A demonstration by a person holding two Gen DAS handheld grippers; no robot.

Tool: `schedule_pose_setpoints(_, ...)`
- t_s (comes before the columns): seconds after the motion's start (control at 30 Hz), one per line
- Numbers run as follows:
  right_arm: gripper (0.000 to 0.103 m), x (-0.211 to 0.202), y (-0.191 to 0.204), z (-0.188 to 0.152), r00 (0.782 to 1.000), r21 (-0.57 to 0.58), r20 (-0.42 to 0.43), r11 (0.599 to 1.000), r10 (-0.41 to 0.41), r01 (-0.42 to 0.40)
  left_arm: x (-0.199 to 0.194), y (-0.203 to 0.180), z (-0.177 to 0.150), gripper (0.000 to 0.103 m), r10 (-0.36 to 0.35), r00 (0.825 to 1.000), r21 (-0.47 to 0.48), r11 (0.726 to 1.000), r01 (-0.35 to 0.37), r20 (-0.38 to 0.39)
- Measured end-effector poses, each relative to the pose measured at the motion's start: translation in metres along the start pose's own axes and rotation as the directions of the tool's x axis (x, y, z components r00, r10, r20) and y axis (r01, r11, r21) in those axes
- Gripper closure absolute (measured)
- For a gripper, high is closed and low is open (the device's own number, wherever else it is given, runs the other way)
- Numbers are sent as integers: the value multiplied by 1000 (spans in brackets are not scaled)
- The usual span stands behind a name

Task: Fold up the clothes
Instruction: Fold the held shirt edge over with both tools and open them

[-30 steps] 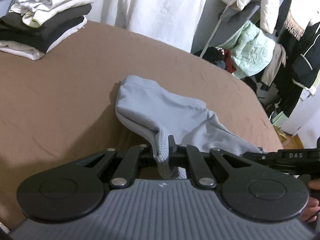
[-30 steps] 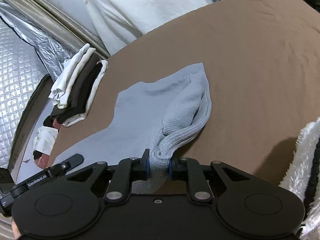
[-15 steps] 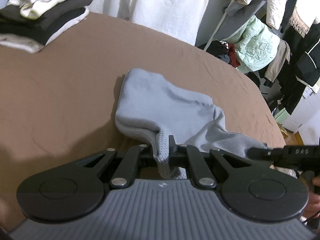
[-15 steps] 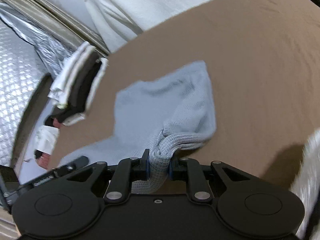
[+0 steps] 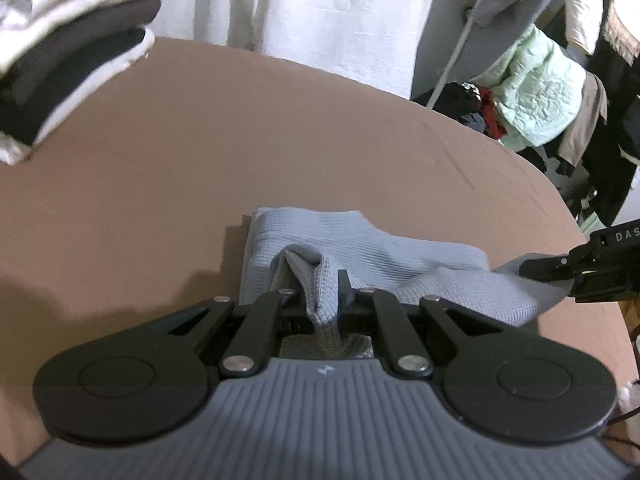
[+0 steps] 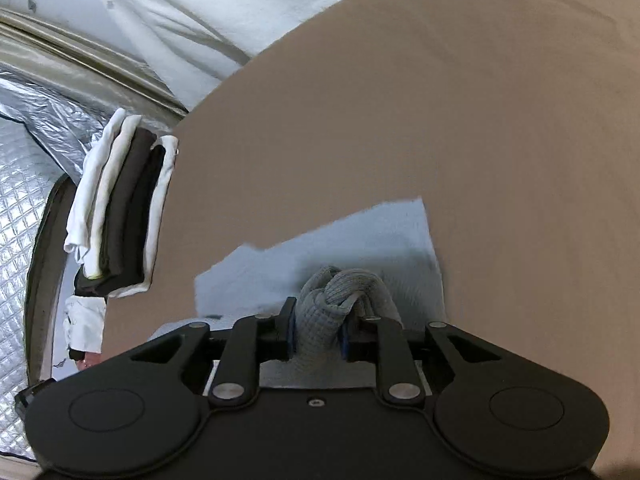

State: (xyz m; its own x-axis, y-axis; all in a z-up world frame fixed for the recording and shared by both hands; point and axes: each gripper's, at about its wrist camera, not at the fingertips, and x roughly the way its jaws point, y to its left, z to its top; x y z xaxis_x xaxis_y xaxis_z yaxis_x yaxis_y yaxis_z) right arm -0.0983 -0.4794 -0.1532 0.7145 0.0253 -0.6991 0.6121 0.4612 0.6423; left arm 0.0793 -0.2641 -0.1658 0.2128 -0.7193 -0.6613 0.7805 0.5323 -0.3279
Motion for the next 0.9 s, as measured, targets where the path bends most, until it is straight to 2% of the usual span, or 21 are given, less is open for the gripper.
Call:
schedule_pose_setpoints(0.13, 75, 18, -28, -6, 997, -23, 7, 997, 80, -80, 23, 19, -15, 93, -8, 999, -71, 997, 4, -51)
schedule_pose_setpoints(0.23, 70, 12, -38, -7, 992, -3, 3, 992, 130, -130, 24, 19, -14, 92, -13, 999, -59, 998, 10, -45)
schedule_pose_setpoints(0.33, 66, 5, -39, -2, 989, -15, 25, 990, 143, -142, 25, 20, -9, 92, -32, 999, -69, 997, 31, -26)
schedule_pose_setpoints(0.43, 66, 5, -49, 4, 986, 27, 43, 986, 162, -163, 18, 32, -4, 88, -74, 997, -164, 983, 77, 23)
schedule_pose_setpoints(0.5, 66, 6, -53, 5, 988, 19, 48, 988, 149, -150, 12, 41, 0, 77, -100, 993, -228, 967, 111, 59)
schedule_pose_setpoints(0.53, 65, 5, -54, 4, 989, 12, 57, 990, 136, -137, 7, 46, 0, 61, -87, 992, -260, 960, 108, 93)
schedule_pose_setpoints(0.57, 64, 4, -55, 5, 990, 6, 66, 992, 125, -126, 1, 52, 0, 50, -68, 989, -291, 951, 103, 129)
schedule_pose_setpoints(0.6, 64, 0, -57, 6, 988, 15, 83, 991, 128, -130, -5, 55, 1, 50, -42, 987, -286, 954, 86, 158)
schedule_pose_setpoints(0.63, 63, -4, -60, 8, 986, 28, 107, 991, 131, -134, -10, 58, 1, 51, -15, 982, -274, 959, 66, 186)
schedule_pose_setpoints(0.67, 63, -9, -61, 9, 983, 30, 138, 991, 123, -128, -11, 58, 4, 53, -23, 984, -229, 971, 64, 178)
schedule_pose_setpoints(0.73, 63, -20, -62, 12, 975, 30, 197, 993, 108, -116, -7, 51, 8, 54, -53, 993, -97, 993, 63, 101)
schedule_pose_setpoints(0.77, 62, -23, -58, 7, 975, -13, 194, 995, 104, -104, -10, 45, 6, 55, -47, 994, -37, 998, 51, 94)
schedule_pose_setpoints(0.87, 61, -32, -43, -6, 978, -140, 187, 988, 92, -67, -21, 25, -2, 54, -17, 995, 139, 990, 3, 101)
schedule_pose_setpoints(0.9, 58, -35, -38, -10, 979, -182, 185, 982, 88, -54, -25, 19, -3, 53, -21, 996, 180, 984, 4, 92)
